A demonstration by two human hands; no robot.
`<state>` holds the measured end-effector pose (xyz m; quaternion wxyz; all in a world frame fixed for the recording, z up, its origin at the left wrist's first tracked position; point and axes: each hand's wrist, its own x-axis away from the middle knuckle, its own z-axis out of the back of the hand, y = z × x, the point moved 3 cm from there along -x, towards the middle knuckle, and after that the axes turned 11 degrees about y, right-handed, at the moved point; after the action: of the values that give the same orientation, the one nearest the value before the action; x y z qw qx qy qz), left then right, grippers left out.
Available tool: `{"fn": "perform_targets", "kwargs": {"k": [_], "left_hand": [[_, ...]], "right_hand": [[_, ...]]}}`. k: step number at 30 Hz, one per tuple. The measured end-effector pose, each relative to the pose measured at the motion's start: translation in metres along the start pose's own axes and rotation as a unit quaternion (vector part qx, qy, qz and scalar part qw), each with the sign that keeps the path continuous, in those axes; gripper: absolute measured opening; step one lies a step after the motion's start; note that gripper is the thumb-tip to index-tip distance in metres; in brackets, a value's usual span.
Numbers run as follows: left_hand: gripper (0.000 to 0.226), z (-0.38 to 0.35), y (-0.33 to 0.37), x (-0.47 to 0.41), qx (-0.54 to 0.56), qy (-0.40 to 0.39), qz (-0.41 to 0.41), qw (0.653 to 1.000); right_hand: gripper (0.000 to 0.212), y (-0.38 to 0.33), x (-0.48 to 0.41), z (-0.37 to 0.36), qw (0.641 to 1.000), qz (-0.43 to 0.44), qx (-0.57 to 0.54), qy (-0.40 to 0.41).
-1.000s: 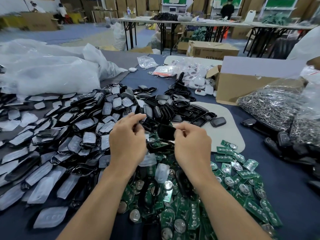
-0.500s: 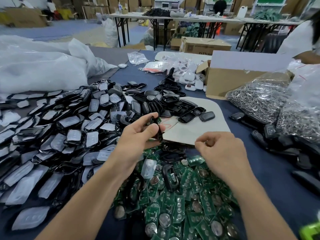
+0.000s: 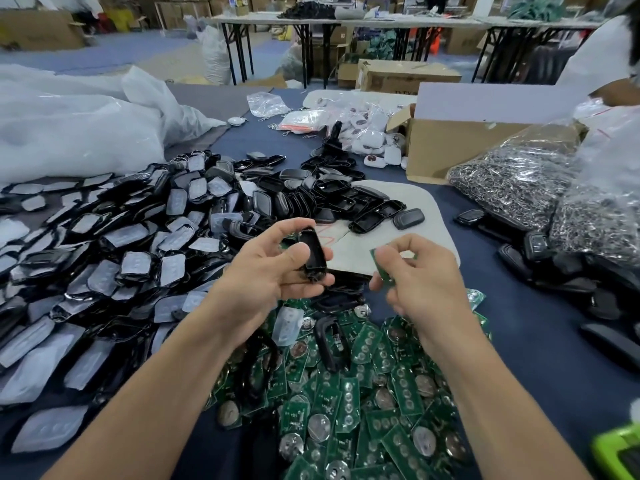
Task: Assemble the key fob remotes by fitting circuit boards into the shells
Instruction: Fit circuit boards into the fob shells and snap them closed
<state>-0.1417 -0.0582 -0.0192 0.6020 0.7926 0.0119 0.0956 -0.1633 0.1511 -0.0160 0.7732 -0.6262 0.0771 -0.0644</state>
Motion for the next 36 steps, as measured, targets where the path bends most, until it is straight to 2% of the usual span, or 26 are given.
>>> {"fn": "perform_targets", "kwargs": {"k": [2, 7, 10, 14, 19, 24, 30, 36], "left_hand": [[0.040, -0.001, -0.002, 0.001, -0.014, -0.019, 0.001, 1.000], [0.036, 0.002, -0.007, -0.001, -0.042, -0.003, -0.007, 0.999], [0.037, 0.001, -0.009, -0.004, -0.044, 0.006, -0.007, 0.999], [0.032, -0.003, -0.009, -0.006, -0.045, -0.010, -0.008, 0.999], [0.030, -0.004, -0.009, -0.004, -0.063, -0.029, -0.011, 0.998], [0.027, -0.001, -0.008, 0.000, -0.066, 0.008, -0.001, 0.998], [0.020, 0.001, -0.008, 0.001, -0.076, 0.062, -0.017, 0.995], [0.021, -0.002, -0.011, 0.000, -0.098, 0.085, -0.021, 0.991]], "right_hand": [[0.020, -0.001, 0.004, -0.008, 0.992, -0.059, -0.112, -0.014], [0.021, -0.002, 0.010, -0.013, 0.978, -0.088, -0.186, -0.017], [0.013, -0.003, 0.010, -0.012, 0.970, -0.110, -0.216, -0.019], [0.019, -0.001, 0.006, -0.015, 0.955, -0.139, -0.261, -0.031], [0.018, 0.003, 0.005, -0.019, 0.954, -0.135, -0.260, -0.067], [0.008, 0.006, 0.007, -0.021, 0.954, -0.132, -0.259, -0.070], [0.022, 0.006, 0.010, -0.024, 0.953, -0.120, -0.261, -0.099], [0.026, 0.003, 0.010, -0.028, 0.964, -0.089, -0.233, -0.087]]}}
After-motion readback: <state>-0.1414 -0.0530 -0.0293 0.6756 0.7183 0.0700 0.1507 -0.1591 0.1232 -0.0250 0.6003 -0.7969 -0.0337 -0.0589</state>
